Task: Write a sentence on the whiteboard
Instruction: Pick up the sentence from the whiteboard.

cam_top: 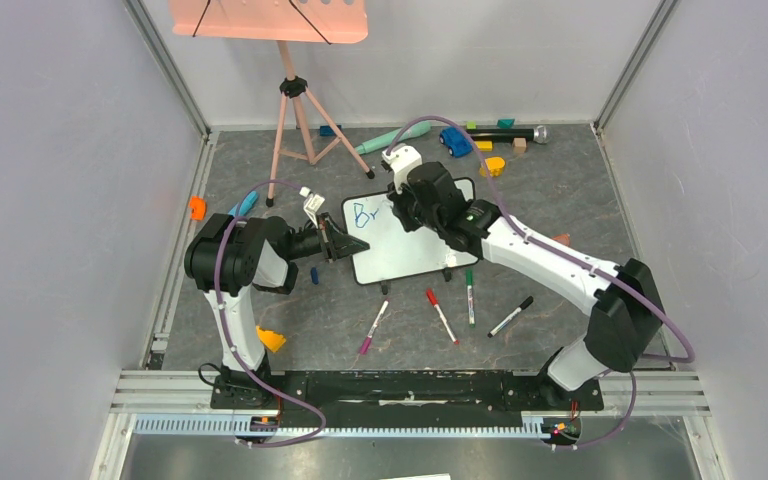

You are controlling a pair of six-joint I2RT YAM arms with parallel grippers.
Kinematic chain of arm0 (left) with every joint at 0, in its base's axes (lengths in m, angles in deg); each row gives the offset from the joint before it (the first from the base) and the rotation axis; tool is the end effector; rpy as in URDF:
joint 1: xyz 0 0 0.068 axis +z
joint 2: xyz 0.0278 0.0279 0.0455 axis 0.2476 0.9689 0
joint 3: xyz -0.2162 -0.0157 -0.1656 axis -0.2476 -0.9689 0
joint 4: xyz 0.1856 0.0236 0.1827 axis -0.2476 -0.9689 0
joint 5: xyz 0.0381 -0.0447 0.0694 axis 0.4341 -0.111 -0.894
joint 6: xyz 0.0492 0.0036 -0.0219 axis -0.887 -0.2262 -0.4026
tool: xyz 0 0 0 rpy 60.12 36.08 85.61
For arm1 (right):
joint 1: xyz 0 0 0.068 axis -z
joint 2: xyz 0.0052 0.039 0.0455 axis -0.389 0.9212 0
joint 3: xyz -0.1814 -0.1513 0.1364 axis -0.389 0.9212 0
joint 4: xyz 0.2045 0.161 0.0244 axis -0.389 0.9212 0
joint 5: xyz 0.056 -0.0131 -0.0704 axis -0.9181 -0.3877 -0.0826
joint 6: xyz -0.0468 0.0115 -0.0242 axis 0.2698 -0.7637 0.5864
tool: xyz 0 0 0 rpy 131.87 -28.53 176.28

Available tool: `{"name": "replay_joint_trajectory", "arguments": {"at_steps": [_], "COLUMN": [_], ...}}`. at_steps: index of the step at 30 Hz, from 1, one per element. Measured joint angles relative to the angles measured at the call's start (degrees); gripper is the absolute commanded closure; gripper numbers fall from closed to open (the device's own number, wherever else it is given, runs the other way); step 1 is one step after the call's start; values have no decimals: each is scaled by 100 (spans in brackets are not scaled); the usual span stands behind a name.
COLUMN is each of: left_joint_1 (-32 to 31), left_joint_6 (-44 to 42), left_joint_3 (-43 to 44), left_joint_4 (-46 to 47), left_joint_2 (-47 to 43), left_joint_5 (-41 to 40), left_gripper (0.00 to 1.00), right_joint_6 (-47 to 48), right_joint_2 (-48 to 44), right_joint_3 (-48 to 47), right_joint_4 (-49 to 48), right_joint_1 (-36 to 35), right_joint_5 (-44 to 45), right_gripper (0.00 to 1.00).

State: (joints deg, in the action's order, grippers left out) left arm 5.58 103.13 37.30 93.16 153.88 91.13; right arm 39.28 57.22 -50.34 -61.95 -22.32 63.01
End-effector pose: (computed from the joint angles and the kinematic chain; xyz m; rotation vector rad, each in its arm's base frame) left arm 0.2977 -0.0784 0.1203 0.5462 1.6800 -1.4973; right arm 0.2567 0.2507 0.3166 -0.6743 1.9980 0.3395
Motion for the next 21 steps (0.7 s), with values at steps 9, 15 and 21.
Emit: {"name": "replay_joint_trajectory", "arguments": {"at_steps": [9, 15, 21], "left_joint_1": [0, 0, 0], "left_joint_6": [0, 2, 2], "left_joint_3": [0, 0, 0], "left_joint_4": [-2, -2, -2], "left_joint_2": [0, 0, 0], "left_joint_5": [-2, -7, -7], "left_gripper": [98, 98, 98], "right_joint_6": [-2, -24, -20], "right_joint_2": [236, 238, 238], "right_joint_3": [-164, -179, -181], "right_joint_4": [44, 59, 61], "right_joint_1": [-4, -4, 0], "right_joint_5": [96, 238, 166], "right_gripper": [100, 100, 100]}}
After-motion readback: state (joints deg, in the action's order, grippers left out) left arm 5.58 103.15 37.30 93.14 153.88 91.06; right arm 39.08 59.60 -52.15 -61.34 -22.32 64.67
